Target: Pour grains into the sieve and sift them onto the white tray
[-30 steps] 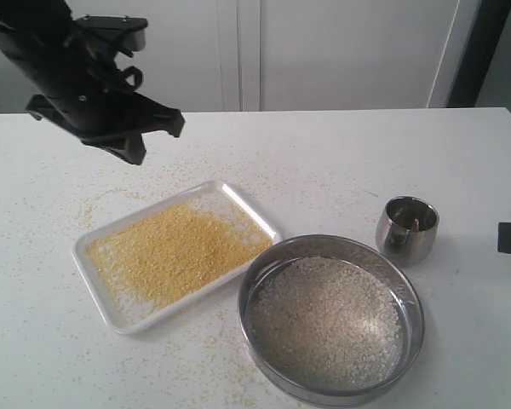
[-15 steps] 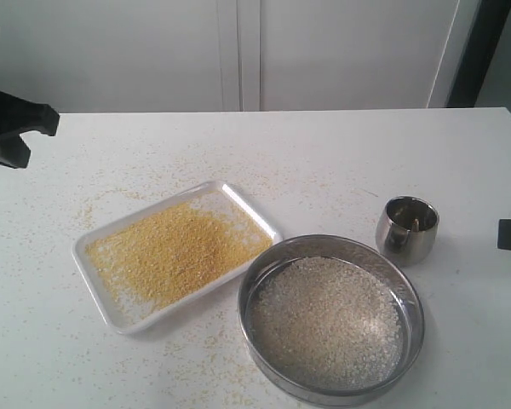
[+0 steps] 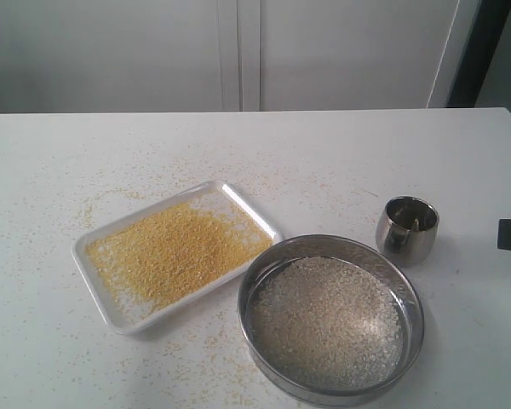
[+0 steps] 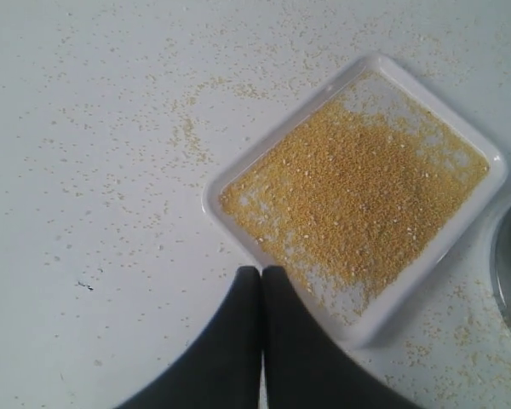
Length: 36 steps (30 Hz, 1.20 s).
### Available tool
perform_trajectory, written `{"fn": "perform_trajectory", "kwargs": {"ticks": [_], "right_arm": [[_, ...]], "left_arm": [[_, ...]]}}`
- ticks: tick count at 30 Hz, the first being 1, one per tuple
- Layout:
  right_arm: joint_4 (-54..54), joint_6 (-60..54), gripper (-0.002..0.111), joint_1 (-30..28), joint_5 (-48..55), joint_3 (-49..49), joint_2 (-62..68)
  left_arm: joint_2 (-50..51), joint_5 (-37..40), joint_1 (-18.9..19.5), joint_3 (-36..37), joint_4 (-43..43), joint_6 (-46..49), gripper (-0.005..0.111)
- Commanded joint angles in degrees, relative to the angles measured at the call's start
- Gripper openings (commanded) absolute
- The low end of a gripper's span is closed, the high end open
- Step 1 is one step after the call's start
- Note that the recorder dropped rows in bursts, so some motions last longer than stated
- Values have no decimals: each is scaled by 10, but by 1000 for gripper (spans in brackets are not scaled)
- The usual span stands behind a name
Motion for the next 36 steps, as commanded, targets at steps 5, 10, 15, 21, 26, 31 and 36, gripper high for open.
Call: {"fn": "perform_trajectory", "kwargs": {"ticks": [5, 10, 15, 21, 26, 31, 36], "right_arm": [[-3, 2, 0, 1, -1, 3, -3], [-3, 2, 0, 1, -1, 3, -3], [-3, 2, 0, 1, -1, 3, -3], [-3, 2, 0, 1, -1, 3, -3], [-3, 2, 0, 1, -1, 3, -3], [-3, 2, 0, 1, -1, 3, -3], [-3, 2, 0, 1, -1, 3, -3]], "left_arm": [[-76, 2, 0, 26, -3, 3, 0], [-89, 3, 0, 26, -3, 3, 0], [-89, 3, 0, 26, -3, 3, 0], [-89, 4, 0, 26, 5, 5, 0], [-89, 3, 0, 26, 8, 5, 0], [-90, 7, 1, 26, 16, 5, 0], [-104, 9, 31, 46, 16, 1, 0]]}}
